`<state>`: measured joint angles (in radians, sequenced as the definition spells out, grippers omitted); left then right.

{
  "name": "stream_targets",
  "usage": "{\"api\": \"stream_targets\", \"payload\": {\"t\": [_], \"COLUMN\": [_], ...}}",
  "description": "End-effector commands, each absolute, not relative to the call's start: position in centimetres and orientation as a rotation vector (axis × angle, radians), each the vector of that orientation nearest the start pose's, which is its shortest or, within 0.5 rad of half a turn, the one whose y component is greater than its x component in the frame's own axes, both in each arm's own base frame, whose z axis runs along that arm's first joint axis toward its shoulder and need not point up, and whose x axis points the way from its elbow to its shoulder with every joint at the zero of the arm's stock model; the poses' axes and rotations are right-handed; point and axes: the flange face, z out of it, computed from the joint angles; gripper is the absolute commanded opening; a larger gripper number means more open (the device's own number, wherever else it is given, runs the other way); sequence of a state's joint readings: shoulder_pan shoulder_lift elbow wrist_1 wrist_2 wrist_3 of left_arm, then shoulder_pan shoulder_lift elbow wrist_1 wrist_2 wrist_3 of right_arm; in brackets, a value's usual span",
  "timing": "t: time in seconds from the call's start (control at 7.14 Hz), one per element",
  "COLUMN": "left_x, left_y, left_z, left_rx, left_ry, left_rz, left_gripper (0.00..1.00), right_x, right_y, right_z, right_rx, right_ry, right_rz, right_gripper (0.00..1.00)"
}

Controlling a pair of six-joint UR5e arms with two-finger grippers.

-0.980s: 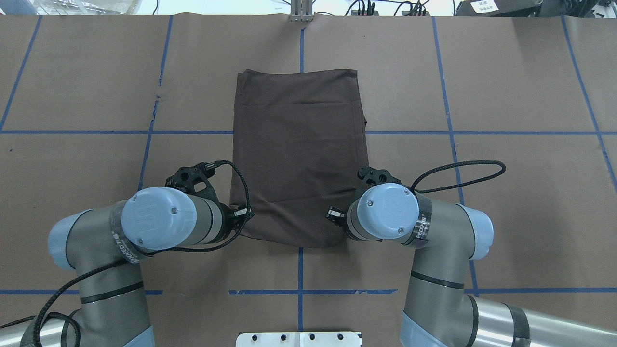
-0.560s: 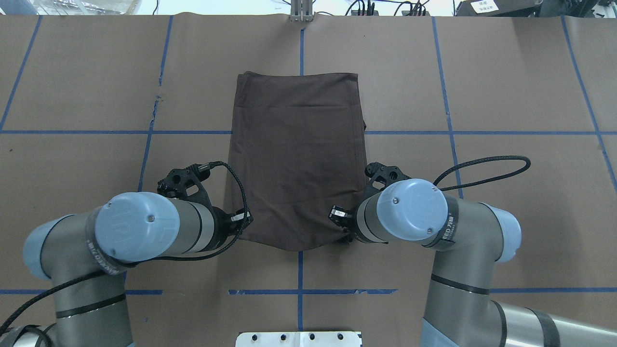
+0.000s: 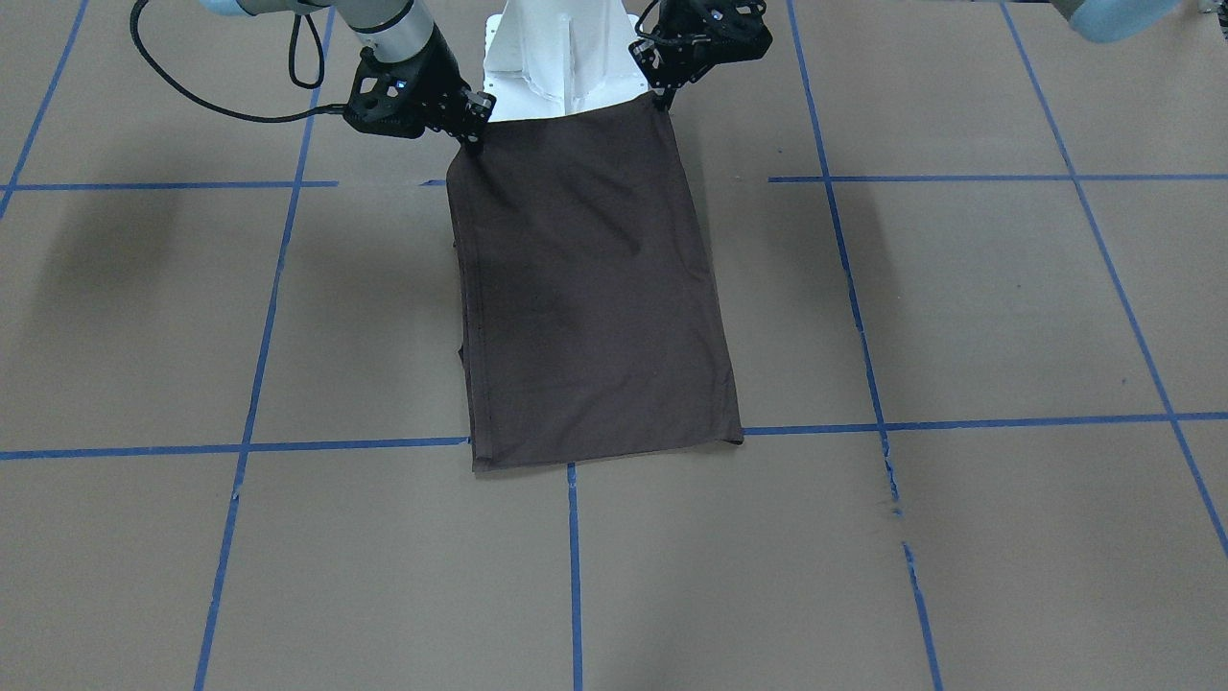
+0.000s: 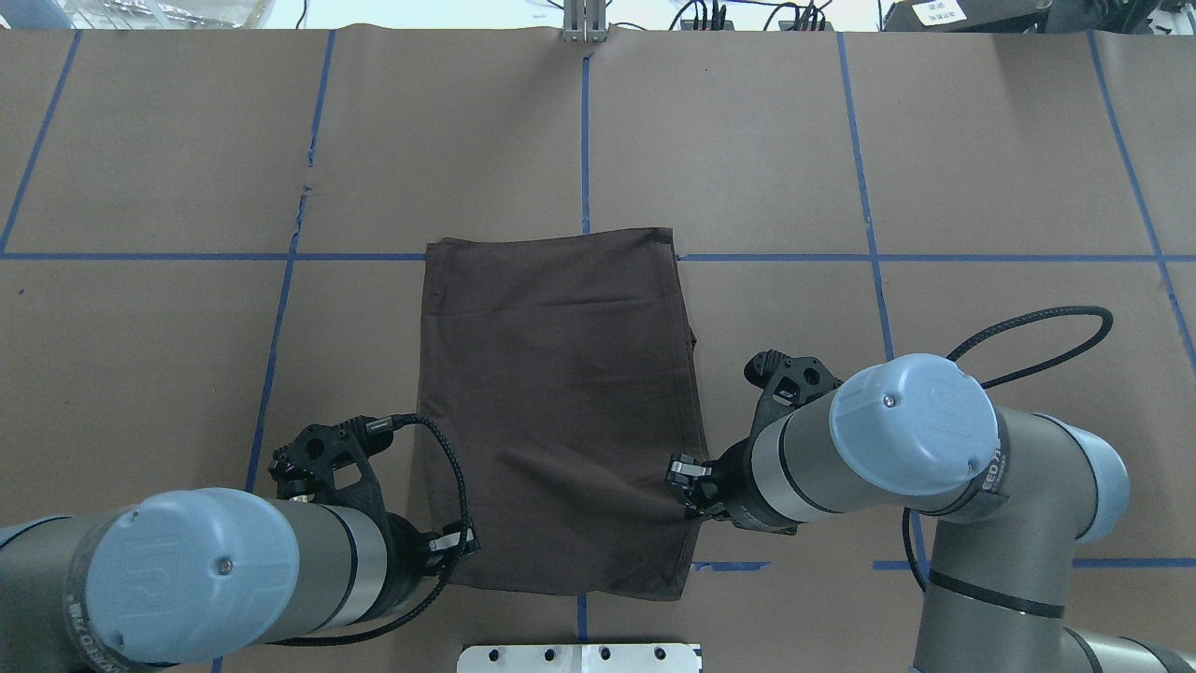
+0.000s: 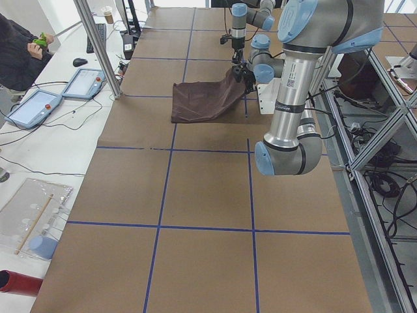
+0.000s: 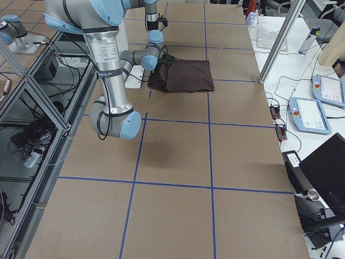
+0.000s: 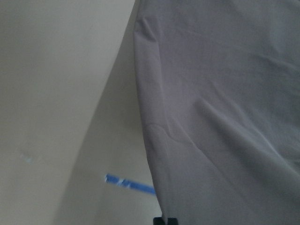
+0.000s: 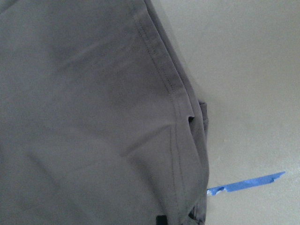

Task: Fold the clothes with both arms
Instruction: 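Lift the near edge with both grippers and fold it away from the robot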

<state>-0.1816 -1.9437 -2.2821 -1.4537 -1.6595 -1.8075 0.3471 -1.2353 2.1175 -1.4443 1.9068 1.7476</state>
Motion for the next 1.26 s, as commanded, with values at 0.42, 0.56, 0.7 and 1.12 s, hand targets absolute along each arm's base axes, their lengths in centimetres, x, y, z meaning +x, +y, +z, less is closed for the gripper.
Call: {"api": "stream_targets", "payload": {"t": [0.42, 0.56, 0.7, 1.12], "left_x": [45.2, 44.5, 45.6, 46.8], "left_y": [-39.0, -42.5, -48.0, -64.0], "left_z": [23.3, 24.2, 24.6, 33.1], "left_rx": [0.070, 0.076, 0.106, 0.245], "left_ry": [0.913, 0.931, 0.926, 0.859], "left_rz": [-0.474, -0.505, -0.553, -0.543], "left_gripper": [0.00, 0.00, 0.00, 1.00], "right_x": [-50.2, -52.3, -54.3, -53.0], "right_y": [-46.3, -50.5, -54.0, -63.8], "right_z": [21.6, 21.2, 21.7, 25.9], "right_rx": [-0.015, 0.002, -0.005, 0.049], "right_ry": [-0.974, -0.987, -0.937, -0.845], "right_rz": [0.444, 0.474, 0.506, 0.418], "right_gripper": [0.00, 0.00, 0.00, 1.00]}}
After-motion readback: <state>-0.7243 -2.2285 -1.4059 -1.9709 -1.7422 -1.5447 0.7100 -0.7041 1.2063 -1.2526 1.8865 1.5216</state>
